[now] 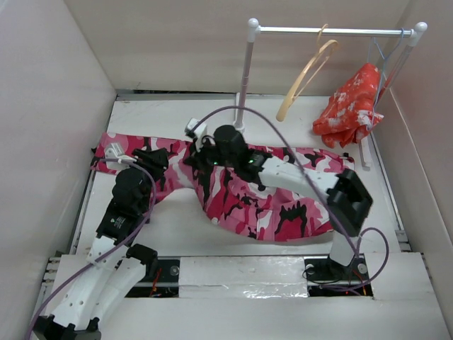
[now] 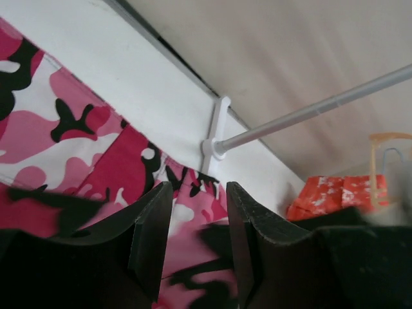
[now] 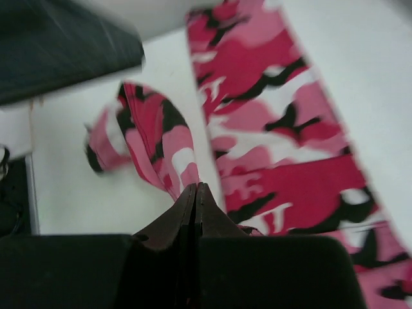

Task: Place the trousers on the hanger
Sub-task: Fold the trousers at the center of the board.

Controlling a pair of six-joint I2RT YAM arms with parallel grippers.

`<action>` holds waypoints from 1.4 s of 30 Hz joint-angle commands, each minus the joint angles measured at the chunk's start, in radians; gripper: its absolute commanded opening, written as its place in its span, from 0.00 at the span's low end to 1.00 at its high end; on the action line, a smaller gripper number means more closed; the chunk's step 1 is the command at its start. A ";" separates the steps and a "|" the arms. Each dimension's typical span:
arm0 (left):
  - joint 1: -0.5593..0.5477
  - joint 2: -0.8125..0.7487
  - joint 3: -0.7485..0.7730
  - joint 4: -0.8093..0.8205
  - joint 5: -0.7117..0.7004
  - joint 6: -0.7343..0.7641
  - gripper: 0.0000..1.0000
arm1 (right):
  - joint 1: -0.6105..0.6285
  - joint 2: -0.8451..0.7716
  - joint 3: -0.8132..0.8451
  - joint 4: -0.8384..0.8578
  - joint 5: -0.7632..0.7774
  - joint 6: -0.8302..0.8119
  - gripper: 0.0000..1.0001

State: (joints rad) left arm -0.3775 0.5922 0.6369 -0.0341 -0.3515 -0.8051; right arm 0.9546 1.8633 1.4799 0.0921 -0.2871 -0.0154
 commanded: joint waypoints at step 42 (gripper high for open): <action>0.178 0.899 0.242 -0.138 -0.130 -0.177 0.51 | -0.205 -0.242 -0.756 0.534 0.013 0.149 0.07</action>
State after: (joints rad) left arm -0.2165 1.4712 0.8322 -0.0952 -0.4644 -0.9844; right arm 0.7410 1.6535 0.7254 0.5358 -0.2630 0.1207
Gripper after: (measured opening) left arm 0.510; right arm 0.068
